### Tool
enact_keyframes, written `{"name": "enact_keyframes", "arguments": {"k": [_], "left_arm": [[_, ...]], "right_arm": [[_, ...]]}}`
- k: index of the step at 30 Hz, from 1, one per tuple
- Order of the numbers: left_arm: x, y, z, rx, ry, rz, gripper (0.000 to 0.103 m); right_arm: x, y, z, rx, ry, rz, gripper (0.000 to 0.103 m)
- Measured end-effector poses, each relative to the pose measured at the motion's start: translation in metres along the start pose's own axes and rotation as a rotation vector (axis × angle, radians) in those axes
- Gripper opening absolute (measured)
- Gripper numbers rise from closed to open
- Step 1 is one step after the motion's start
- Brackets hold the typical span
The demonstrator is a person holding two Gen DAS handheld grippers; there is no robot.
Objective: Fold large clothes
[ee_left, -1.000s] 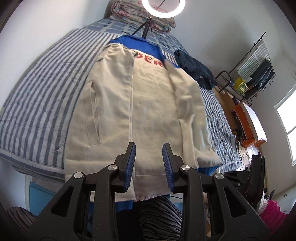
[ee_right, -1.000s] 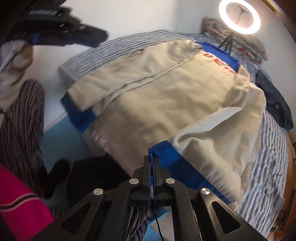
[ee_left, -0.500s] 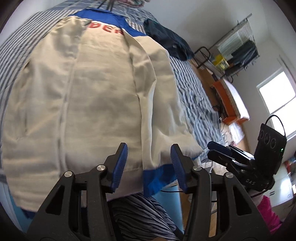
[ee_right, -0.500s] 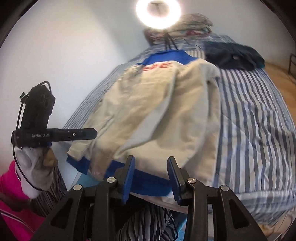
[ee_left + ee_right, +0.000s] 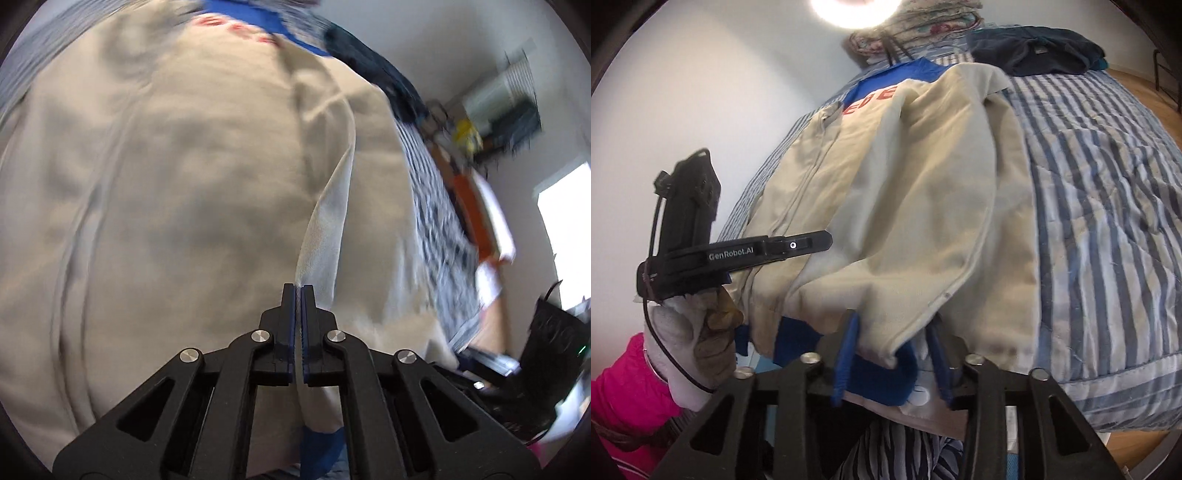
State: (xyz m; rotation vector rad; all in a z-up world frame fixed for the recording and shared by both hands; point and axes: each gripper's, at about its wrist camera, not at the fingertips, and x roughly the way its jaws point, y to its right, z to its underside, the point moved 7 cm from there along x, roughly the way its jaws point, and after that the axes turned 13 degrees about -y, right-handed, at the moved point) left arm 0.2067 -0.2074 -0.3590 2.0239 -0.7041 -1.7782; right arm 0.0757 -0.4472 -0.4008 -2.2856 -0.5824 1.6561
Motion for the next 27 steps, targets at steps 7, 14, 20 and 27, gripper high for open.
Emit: {"name": "enact_keyframes", "arguments": {"k": [7, 14, 20, 27], "left_arm": [[-0.02, -0.013, 0.016, 0.01, 0.052, -0.116, 0.0], [-0.05, 0.024, 0.035, 0.167, 0.098, -0.174, 0.018], [-0.038, 0.045, 0.049, 0.282, 0.051, -0.168, 0.029], [-0.009, 0.016, 0.046, 0.18, -0.031, -0.16, 0.029]], "right_arm": [[-0.006, -0.008, -0.003, -0.038, 0.019, -0.022, 0.037], [-0.022, 0.028, 0.005, 0.111, 0.06, -0.102, 0.043], [-0.015, 0.034, 0.02, 0.163, 0.043, -0.217, 0.051], [-0.003, 0.018, 0.021, 0.143, 0.052, -0.32, 0.055]]}}
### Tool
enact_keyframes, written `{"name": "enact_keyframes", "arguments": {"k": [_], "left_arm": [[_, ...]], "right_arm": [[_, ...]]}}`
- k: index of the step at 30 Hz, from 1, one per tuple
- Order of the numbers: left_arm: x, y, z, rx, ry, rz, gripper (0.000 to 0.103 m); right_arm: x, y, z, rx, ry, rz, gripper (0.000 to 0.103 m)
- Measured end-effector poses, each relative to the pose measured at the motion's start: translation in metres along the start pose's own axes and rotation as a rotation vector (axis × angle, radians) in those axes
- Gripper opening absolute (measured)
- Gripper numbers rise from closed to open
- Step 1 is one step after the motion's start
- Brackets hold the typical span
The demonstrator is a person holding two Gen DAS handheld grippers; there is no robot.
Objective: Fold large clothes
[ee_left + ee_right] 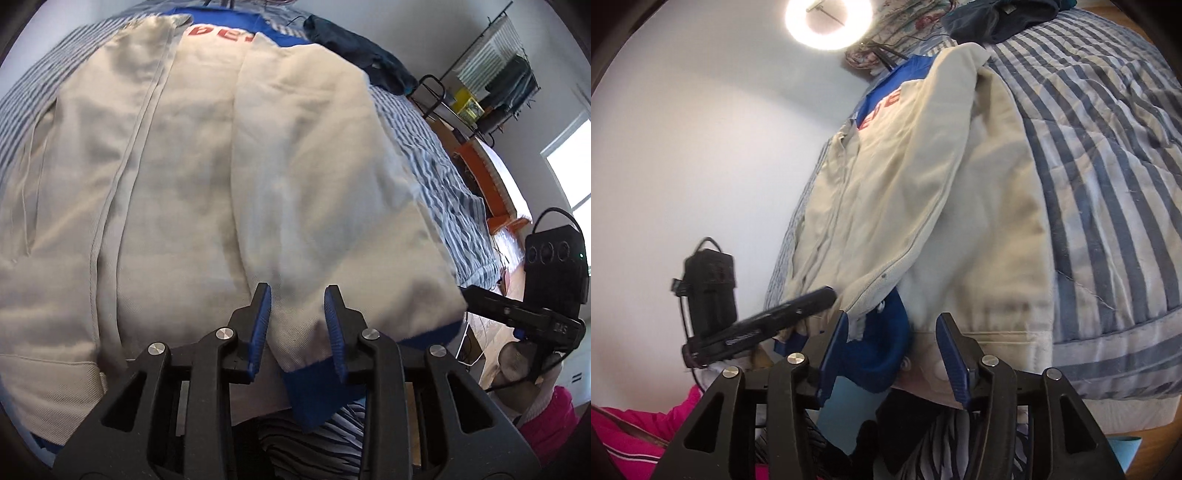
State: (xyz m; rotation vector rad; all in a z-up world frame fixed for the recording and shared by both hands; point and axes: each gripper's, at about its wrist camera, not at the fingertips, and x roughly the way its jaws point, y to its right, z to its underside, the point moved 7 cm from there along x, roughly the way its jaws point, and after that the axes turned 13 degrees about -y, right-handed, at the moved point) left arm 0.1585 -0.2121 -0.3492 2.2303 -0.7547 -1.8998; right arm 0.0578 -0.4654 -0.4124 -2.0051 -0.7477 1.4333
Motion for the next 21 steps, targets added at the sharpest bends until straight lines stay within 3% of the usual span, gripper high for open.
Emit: {"name": "enact_keyframes", "arguments": {"k": [4, 5, 7, 8, 9, 11, 13, 17, 21], "left_arm": [[0.002, 0.0, 0.0, 0.004, -0.003, -0.001, 0.029], [0.003, 0.001, 0.0, 0.007, -0.005, -0.002, 0.029], [0.004, 0.003, 0.0, 0.015, -0.005, -0.003, 0.029], [0.004, 0.004, 0.0, 0.02, -0.005, -0.01, 0.029], [0.005, 0.005, 0.0, 0.021, -0.005, -0.012, 0.029], [0.004, 0.006, 0.001, 0.025, -0.003, -0.015, 0.029], [0.002, 0.006, 0.002, 0.026, -0.002, -0.017, 0.029], [-0.006, 0.012, 0.003, 0.035, 0.004, 0.019, 0.029], [-0.01, 0.028, 0.006, 0.082, 0.009, 0.02, 0.029]], "right_arm": [[0.002, -0.013, -0.006, -0.011, 0.02, -0.08, 0.057], [0.002, -0.015, -0.009, -0.011, 0.024, -0.102, 0.062], [0.008, -0.017, -0.013, -0.011, 0.013, -0.069, 0.068], [0.015, -0.017, -0.016, -0.021, -0.007, -0.025, 0.066], [0.023, -0.018, -0.02, -0.032, -0.035, 0.01, 0.061], [0.042, -0.018, -0.019, -0.044, -0.107, 0.062, 0.018], [0.048, -0.022, -0.018, -0.051, -0.128, 0.084, 0.006], [0.021, -0.047, -0.019, -0.097, -0.075, 0.104, 0.0], [-0.005, -0.038, -0.015, -0.136, -0.092, 0.289, 0.0]]}}
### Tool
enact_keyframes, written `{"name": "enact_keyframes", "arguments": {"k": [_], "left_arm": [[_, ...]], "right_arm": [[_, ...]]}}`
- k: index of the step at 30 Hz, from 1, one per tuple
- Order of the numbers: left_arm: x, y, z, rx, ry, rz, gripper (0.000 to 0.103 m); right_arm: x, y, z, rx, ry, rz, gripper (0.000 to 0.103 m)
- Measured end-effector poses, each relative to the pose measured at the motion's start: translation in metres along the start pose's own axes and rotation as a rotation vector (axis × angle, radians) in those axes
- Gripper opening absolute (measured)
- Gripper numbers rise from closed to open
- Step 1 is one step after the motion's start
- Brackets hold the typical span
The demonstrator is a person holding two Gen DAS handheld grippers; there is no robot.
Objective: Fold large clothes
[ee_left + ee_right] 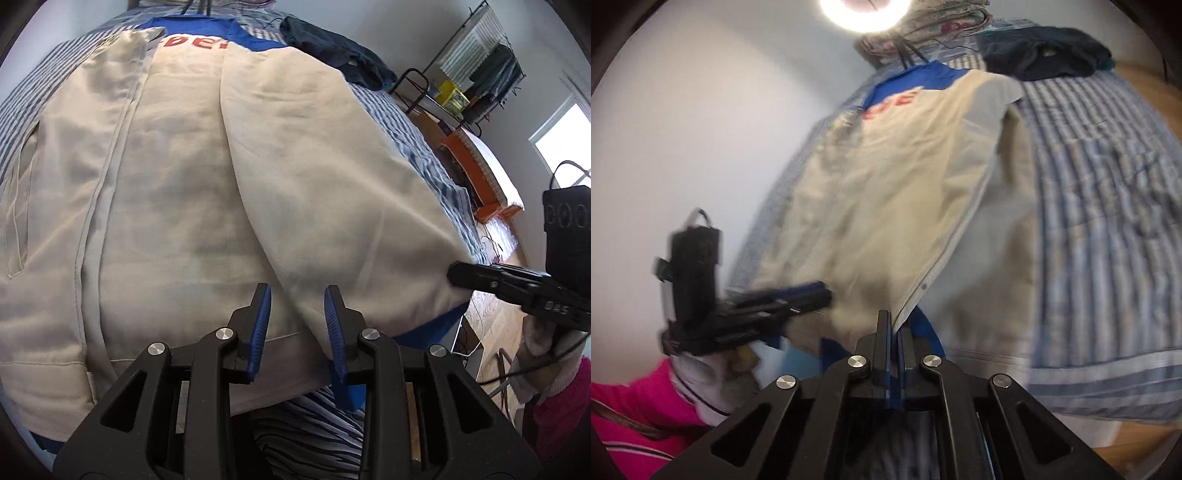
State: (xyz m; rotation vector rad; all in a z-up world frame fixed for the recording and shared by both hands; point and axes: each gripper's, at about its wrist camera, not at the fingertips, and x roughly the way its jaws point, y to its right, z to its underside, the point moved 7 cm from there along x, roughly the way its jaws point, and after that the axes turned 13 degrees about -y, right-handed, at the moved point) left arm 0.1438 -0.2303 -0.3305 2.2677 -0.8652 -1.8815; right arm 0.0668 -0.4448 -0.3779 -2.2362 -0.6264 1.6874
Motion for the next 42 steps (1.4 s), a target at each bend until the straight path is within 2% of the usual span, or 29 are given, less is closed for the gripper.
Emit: {"name": "enact_keyframes", "arguments": {"k": [3, 5, 7, 10, 12, 13, 16, 20, 23, 25, 26, 28, 36, 42], "left_arm": [[-0.005, 0.013, 0.0, 0.015, 0.012, 0.016, 0.029], [-0.009, 0.024, -0.001, 0.045, 0.022, 0.024, 0.029], [-0.01, 0.036, -0.002, 0.078, 0.025, 0.031, 0.029], [-0.002, 0.052, -0.006, 0.136, 0.005, 0.024, 0.029], [0.006, 0.058, -0.008, 0.152, -0.009, 0.01, 0.029], [0.011, 0.058, -0.009, 0.157, -0.019, 0.007, 0.029], [0.024, 0.056, -0.009, 0.146, -0.053, 0.006, 0.029], [0.038, 0.052, -0.009, 0.138, -0.087, 0.004, 0.029], [0.043, 0.049, -0.008, 0.144, -0.101, 0.003, 0.029], [0.045, 0.049, -0.008, 0.149, -0.106, 0.004, 0.029], [0.046, 0.048, -0.008, 0.153, -0.107, 0.004, 0.029], [0.047, 0.047, -0.008, 0.153, -0.111, 0.008, 0.029], [0.051, 0.044, -0.012, 0.156, -0.124, 0.024, 0.029], [0.05, 0.046, -0.01, 0.166, -0.118, 0.019, 0.029]], "right_arm": [[0.009, 0.016, 0.007, 0.008, -0.058, -0.004, 0.01], [0.003, 0.02, 0.001, 0.006, -0.034, -0.06, 0.044], [-0.012, 0.027, -0.008, 0.018, 0.036, -0.124, 0.053], [-0.031, 0.046, -0.037, 0.068, 0.117, -0.15, 0.051], [-0.036, 0.059, -0.061, 0.089, 0.147, -0.114, 0.038], [-0.035, 0.067, -0.073, 0.097, 0.148, -0.118, 0.03], [-0.027, 0.093, -0.106, 0.151, 0.152, -0.154, 0.019], [0.001, 0.115, -0.141, 0.189, 0.105, -0.184, 0.015], [0.028, 0.121, -0.159, 0.198, 0.057, -0.222, 0.015], [0.045, 0.128, -0.167, 0.21, 0.035, -0.203, 0.016], [0.05, 0.134, -0.172, 0.229, 0.035, -0.21, 0.025], [0.054, 0.144, -0.177, 0.276, 0.067, -0.275, 0.036], [0.05, 0.177, -0.212, 0.416, 0.207, -0.536, 0.04], [0.047, 0.213, -0.258, 0.535, 0.309, -0.609, 0.042]]}}
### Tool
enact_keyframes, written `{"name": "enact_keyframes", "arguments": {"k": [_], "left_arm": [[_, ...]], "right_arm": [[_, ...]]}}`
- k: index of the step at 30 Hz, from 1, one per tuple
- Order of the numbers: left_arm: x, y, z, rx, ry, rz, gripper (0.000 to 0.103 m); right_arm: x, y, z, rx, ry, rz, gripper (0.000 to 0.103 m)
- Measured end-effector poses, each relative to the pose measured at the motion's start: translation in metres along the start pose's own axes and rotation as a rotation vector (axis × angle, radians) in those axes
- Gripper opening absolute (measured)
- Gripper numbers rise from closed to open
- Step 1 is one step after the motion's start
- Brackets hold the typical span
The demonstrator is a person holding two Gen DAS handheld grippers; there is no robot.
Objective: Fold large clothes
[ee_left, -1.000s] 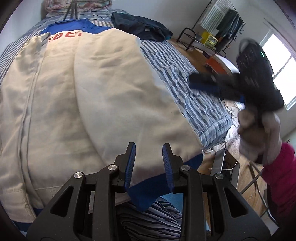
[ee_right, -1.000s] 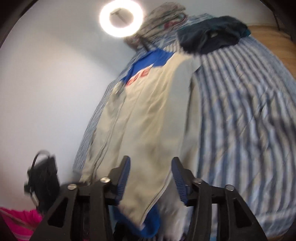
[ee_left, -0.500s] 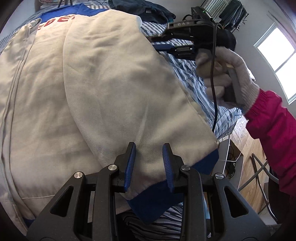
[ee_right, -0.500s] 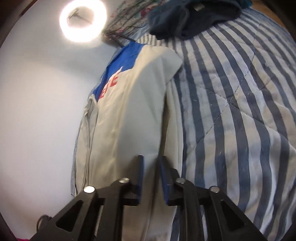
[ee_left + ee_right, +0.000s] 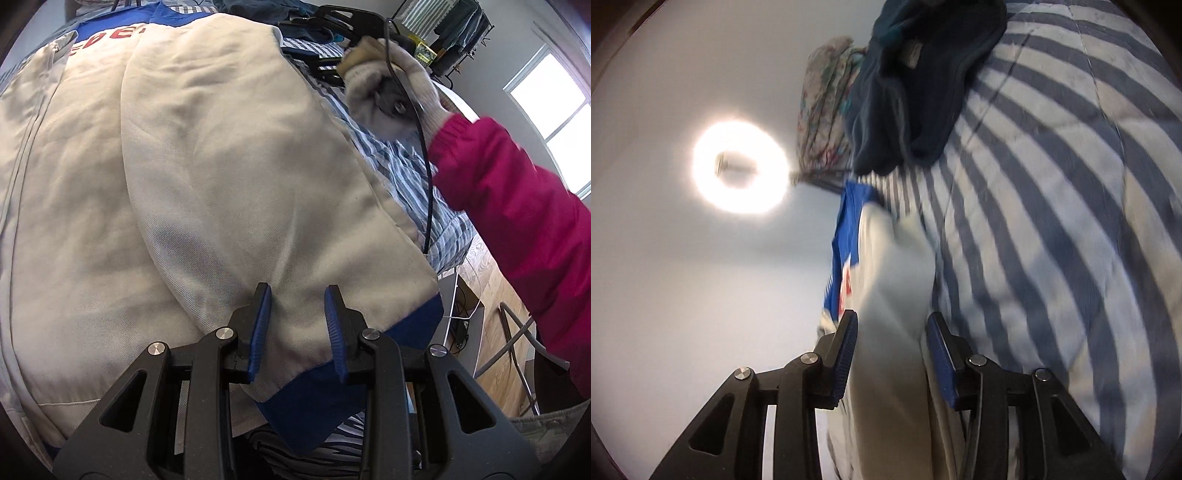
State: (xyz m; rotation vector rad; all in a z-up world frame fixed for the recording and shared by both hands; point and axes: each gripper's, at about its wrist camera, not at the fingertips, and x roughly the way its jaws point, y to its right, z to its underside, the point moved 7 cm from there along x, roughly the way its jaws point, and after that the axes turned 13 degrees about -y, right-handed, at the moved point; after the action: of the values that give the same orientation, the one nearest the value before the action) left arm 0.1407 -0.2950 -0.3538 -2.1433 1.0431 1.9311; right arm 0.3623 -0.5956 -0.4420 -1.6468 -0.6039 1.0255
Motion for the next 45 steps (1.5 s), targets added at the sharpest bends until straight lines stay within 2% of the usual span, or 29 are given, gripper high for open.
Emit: {"name": "enact_keyframes", "arguments": {"k": [3, 5, 7, 10, 13, 15, 16, 17, 18, 19, 22, 24, 26, 28, 29, 30, 32, 33, 35, 37, 38, 39, 42, 44, 45], "left_arm": [[0.001, 0.001, 0.0, 0.0, -0.001, 0.0, 0.029], [0.001, 0.001, 0.0, 0.001, -0.003, -0.001, 0.029], [0.002, 0.002, 0.0, 0.001, -0.002, -0.002, 0.029], [0.003, 0.002, 0.001, 0.005, -0.001, -0.006, 0.029], [0.004, 0.003, 0.002, 0.015, 0.003, -0.017, 0.029], [0.005, 0.004, 0.002, 0.013, 0.0, -0.019, 0.029], [0.004, 0.005, 0.002, 0.012, -0.004, -0.017, 0.029], [0.004, 0.005, 0.003, 0.011, -0.007, -0.014, 0.029], [0.002, 0.006, 0.004, 0.008, -0.008, -0.006, 0.029], [0.001, 0.006, 0.004, 0.005, -0.006, 0.001, 0.029], [-0.017, -0.001, 0.009, -0.048, 0.04, 0.02, 0.029], [-0.03, -0.01, 0.011, -0.092, 0.071, 0.036, 0.029], [-0.041, -0.019, 0.013, -0.127, 0.103, 0.021, 0.029], [-0.046, -0.031, 0.014, -0.16, 0.117, 0.003, 0.03], [-0.046, -0.037, 0.015, -0.185, 0.113, 0.01, 0.03], [-0.045, -0.041, 0.017, -0.209, 0.107, 0.031, 0.031], [-0.042, -0.047, 0.022, -0.25, 0.095, 0.077, 0.047], [-0.04, -0.049, 0.024, -0.264, 0.092, 0.092, 0.047], [-0.034, -0.05, 0.028, -0.275, 0.071, 0.106, 0.047], [-0.03, -0.048, 0.03, -0.258, 0.066, 0.097, 0.047], [-0.03, -0.046, 0.03, -0.245, 0.068, 0.091, 0.047], [-0.029, -0.043, 0.03, -0.234, 0.068, 0.093, 0.047], [-0.025, -0.039, 0.031, -0.252, 0.071, 0.128, 0.046], [-0.023, -0.037, 0.029, -0.253, 0.073, 0.15, 0.041], [-0.021, -0.034, 0.028, -0.249, 0.072, 0.161, 0.035]], "right_arm": [[0.004, -0.002, -0.019, 0.023, 0.033, -0.037, 0.042], [0.005, -0.011, -0.024, 0.004, 0.032, -0.026, 0.029], [0.007, -0.023, -0.029, -0.035, 0.029, 0.045, 0.013], [0.001, -0.057, -0.03, -0.172, 0.04, 0.256, 0.006], [0.007, -0.084, -0.033, -0.386, 0.045, 0.596, 0.007], [0.023, -0.068, -0.039, -0.406, -0.034, 0.773, 0.009], [0.026, -0.058, -0.042, -0.406, -0.061, 0.843, 0.016], [0.026, -0.052, -0.044, -0.403, -0.075, 0.868, 0.016], [0.02, -0.052, -0.044, -0.395, -0.067, 0.84, 0.017], [0.012, -0.057, -0.043, -0.382, -0.04, 0.78, 0.023], [-0.011, -0.074, -0.026, -0.393, -0.01, 0.611, 0.024], [-0.012, -0.088, -0.003, -0.445, -0.051, 0.551, 0.024], [-0.004, -0.092, 0.028, -0.494, -0.133, 0.522, 0.024], [0.004, -0.091, 0.059, -0.541, -0.197, 0.534, 0.029], [0.008, -0.087, 0.075, -0.555, -0.227, 0.541, 0.034], [0.011, -0.081, 0.09, -0.561, -0.253, 0.555, 0.034], [0.013, -0.063, 0.113, -0.548, -0.301, 0.607, 0.034], [0.012, -0.051, 0.123, -0.535, -0.32, 0.643, 0.034], [0.007, -0.028, 0.136, -0.511, -0.346, 0.748, 0.022], [-0.014, -0.03, 0.145, -0.503, -0.315, 0.794, 0.024], [-0.027, -0.032, 0.149, -0.484, -0.284, 0.814, 0.028], [-0.034, -0.036, 0.152, -0.47, -0.259, 0.794, 0.029], [-0.062, -0.056, 0.193, -0.429, -0.231, 0.639, 0.046], [-0.073, -0.06, 0.226, -0.423, -0.236, 0.579, 0.068], [-0.076, -0.058, 0.242, -0.41, -0.243, 0.559, 0.07]]}}
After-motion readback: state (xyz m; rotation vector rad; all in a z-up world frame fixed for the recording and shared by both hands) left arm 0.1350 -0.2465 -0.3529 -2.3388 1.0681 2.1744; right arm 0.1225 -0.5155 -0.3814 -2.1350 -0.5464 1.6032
